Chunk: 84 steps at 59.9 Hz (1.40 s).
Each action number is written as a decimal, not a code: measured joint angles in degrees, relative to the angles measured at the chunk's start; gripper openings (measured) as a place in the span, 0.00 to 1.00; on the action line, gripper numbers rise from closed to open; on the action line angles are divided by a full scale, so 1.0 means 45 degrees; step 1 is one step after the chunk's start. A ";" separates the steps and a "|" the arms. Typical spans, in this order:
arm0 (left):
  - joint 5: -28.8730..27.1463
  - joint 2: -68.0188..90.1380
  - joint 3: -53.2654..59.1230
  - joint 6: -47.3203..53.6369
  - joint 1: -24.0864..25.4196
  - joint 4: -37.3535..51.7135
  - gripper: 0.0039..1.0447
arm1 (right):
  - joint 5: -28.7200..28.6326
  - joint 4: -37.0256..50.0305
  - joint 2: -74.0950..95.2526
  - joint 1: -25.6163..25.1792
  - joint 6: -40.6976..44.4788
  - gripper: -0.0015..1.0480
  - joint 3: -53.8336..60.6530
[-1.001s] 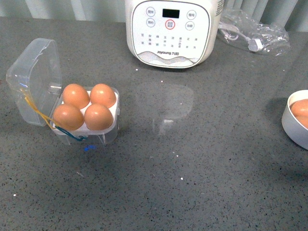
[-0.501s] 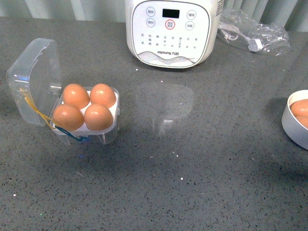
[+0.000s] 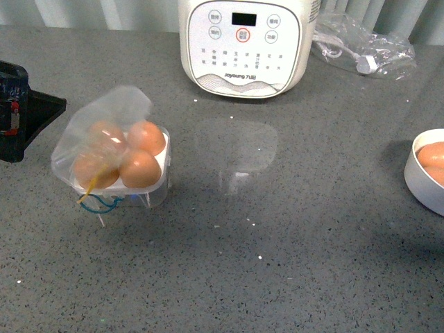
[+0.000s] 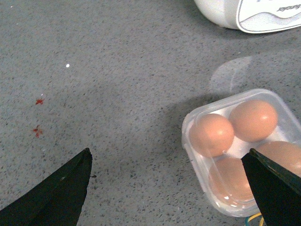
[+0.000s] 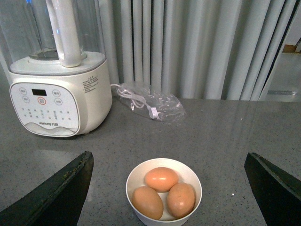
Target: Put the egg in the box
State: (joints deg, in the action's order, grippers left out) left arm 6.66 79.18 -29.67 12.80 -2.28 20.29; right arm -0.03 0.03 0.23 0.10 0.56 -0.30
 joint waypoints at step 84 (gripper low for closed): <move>-0.1486 -1.0681 0.6237 -0.2871 0.0529 0.2317 0.03 | -0.0005 0.0000 0.0000 0.0000 0.0000 0.93 0.0000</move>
State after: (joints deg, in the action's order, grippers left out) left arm -0.03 31.11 -1.61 -0.12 0.10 30.72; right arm -0.05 0.03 0.23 0.10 0.56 -0.30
